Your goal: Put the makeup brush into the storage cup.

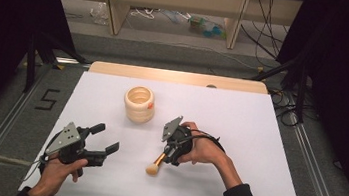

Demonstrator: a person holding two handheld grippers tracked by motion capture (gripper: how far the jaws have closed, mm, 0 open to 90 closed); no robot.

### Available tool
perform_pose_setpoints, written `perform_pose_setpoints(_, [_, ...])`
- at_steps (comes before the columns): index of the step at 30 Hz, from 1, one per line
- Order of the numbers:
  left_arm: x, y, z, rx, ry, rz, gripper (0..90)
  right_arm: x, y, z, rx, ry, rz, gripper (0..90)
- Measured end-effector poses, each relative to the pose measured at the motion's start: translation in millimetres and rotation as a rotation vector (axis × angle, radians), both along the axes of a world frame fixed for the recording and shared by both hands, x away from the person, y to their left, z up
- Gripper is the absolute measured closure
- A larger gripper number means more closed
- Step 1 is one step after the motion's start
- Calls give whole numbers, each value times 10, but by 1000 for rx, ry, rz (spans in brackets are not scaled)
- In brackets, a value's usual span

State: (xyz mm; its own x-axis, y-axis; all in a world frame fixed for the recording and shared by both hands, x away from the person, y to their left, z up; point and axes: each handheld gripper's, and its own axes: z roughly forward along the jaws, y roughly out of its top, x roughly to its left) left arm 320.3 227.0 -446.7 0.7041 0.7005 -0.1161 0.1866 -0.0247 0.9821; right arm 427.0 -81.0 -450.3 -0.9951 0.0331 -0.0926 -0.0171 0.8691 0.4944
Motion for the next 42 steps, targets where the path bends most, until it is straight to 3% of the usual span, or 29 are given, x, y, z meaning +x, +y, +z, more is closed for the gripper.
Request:
perform_pose_setpoints(6, [-7, 7, 6, 8, 4, 4, 160, 17, 41, -48, -55, -5, 33, 227])
perform_pose_setpoints(14, [-1, -4, -1, -6, 6, 2, 160, 37, 72, -101, -71, 3, 52, 230])
perform_pose_setpoints(32, [-7, 8, 11, 7, 3, 4, 160, 98, 106, -197, -112, 15, 77, 239])
perform_pose_setpoints(42, [-8, 7, 12, 3, 2, 3, 160, 120, 109, -190, -119, 70, 79, 359])
